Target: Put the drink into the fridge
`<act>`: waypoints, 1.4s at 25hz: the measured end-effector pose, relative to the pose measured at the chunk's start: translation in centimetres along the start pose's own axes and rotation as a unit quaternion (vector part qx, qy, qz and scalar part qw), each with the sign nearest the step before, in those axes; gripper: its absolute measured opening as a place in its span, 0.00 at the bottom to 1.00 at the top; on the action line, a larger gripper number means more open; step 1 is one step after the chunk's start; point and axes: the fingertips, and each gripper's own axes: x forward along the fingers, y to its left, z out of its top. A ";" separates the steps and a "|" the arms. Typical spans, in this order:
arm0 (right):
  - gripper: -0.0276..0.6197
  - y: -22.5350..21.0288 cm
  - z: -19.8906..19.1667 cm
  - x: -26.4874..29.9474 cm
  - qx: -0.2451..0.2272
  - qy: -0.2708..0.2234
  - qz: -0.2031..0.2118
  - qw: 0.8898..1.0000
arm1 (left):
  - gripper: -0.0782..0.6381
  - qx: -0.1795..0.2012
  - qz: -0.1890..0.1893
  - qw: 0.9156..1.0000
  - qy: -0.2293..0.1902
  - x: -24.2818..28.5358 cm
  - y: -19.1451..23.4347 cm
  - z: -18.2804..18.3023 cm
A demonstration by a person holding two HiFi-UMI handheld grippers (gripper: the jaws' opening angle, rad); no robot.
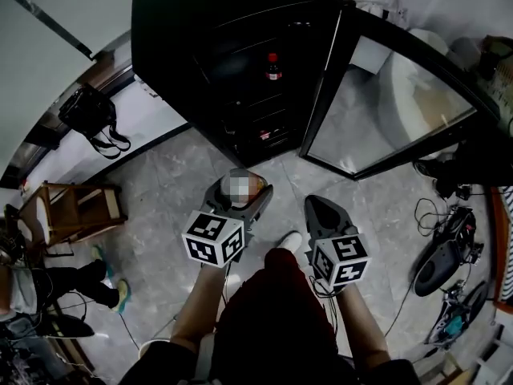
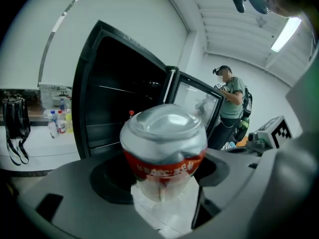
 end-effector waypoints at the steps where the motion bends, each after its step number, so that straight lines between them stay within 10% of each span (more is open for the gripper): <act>1: 0.07 -0.6 0.1 0.7 0.000 -0.001 -0.001 1.000 | 0.59 -0.001 0.001 1.000 0.003 1.1 0.5 0.1; 13: 0.07 -8.3 -3.7 7.6 0.029 -0.003 -0.048 0.998 | 0.59 0.054 0.007 0.999 0.002 11.5 6.0 -0.2; 35: 0.07 -14.8 -14.5 25.4 -0.043 -0.032 -0.038 0.998 | 0.59 0.116 -0.027 0.993 -0.013 27.6 13.9 -14.3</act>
